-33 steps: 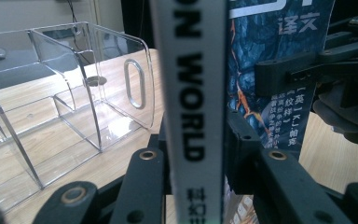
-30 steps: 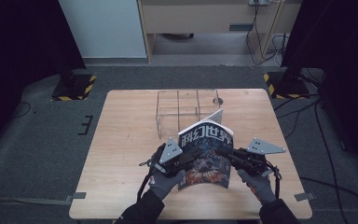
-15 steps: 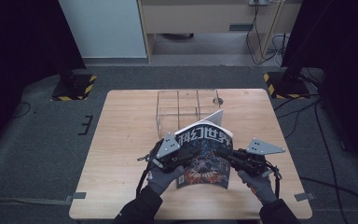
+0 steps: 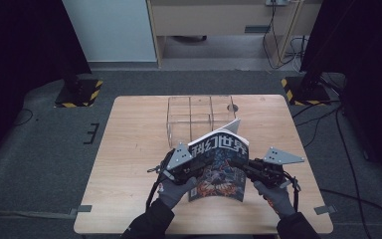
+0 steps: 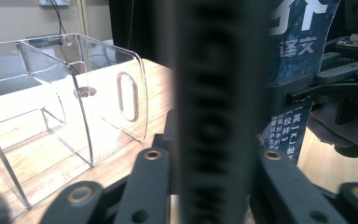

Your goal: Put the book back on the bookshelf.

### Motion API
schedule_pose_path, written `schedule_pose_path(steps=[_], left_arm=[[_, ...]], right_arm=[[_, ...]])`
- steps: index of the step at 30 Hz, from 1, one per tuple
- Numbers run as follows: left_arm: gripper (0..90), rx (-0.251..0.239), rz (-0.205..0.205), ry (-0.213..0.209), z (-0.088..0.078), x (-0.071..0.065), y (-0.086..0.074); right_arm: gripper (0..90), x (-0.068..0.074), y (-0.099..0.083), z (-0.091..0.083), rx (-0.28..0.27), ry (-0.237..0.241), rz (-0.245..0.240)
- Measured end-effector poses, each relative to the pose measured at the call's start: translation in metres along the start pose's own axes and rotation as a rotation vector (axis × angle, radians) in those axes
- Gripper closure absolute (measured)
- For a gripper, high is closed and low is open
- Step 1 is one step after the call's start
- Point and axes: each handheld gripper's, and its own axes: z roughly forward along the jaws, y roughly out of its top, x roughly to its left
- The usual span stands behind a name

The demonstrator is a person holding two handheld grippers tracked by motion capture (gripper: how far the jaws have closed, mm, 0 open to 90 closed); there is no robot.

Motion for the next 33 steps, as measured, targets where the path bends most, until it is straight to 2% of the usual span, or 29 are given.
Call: schedule_pose_path(steps=[3,10,12,13,16,17,18,19,27,31,32,33], left_arm=[[80.8,0.007,-0.001,0.002,-0.001,-0.002,0.001],[81.8,0.022,0.008,0.027,-0.002,-0.008,0.003],[81.8,0.032,-0.003,0.025,-0.003,-0.01,0.005],[81.9,0.032,-0.003,0.025,-0.003,-0.01,0.005],[81.9,0.033,-0.008,0.013,-0.004,-0.015,0.01],[81.9,0.033,-0.008,0.013,-0.004,-0.015,0.01],[81.9,0.033,-0.007,0.011,-0.005,-0.016,0.011],[81.9,0.028,-0.005,0.01,-0.006,-0.017,0.013],[82.0,0.022,0.001,-0.004,-0.014,-0.022,0.022],[82.0,0.018,-0.013,0.01,-0.019,-0.017,0.024],[82.0,0.015,-0.015,0.013,-0.02,-0.016,0.025],[82.0,0.012,-0.019,0.018,-0.022,-0.015,0.026]], right_arm=[[85.3,0.0,0.0,0.001,0.001,-0.009,0.003],[82.4,-0.001,-0.002,0.003,0.004,-0.024,0.019],[76.9,-0.003,-0.003,0.004,0.004,-0.037,0.036],[76.9,-0.003,-0.003,0.004,0.004,-0.037,0.036],[65.2,-0.005,-0.003,0.004,-0.002,-0.061,0.046],[65.2,-0.005,-0.003,0.004,-0.002,-0.061,0.046],[57.8,-0.006,-0.003,0.004,-0.013,-0.072,0.054],[55.2,-0.007,-0.003,0.003,-0.02,-0.075,0.06],[43.1,-0.012,-0.005,0.002,-0.045,-0.115,0.074],[35.5,-0.015,-0.005,0.0,-0.061,-0.167,0.072],[32.3,-0.018,-0.006,-0.001,-0.061,-0.198,0.069],[32.3,-0.018,-0.006,-0.001,-0.061,-0.198,0.069]])
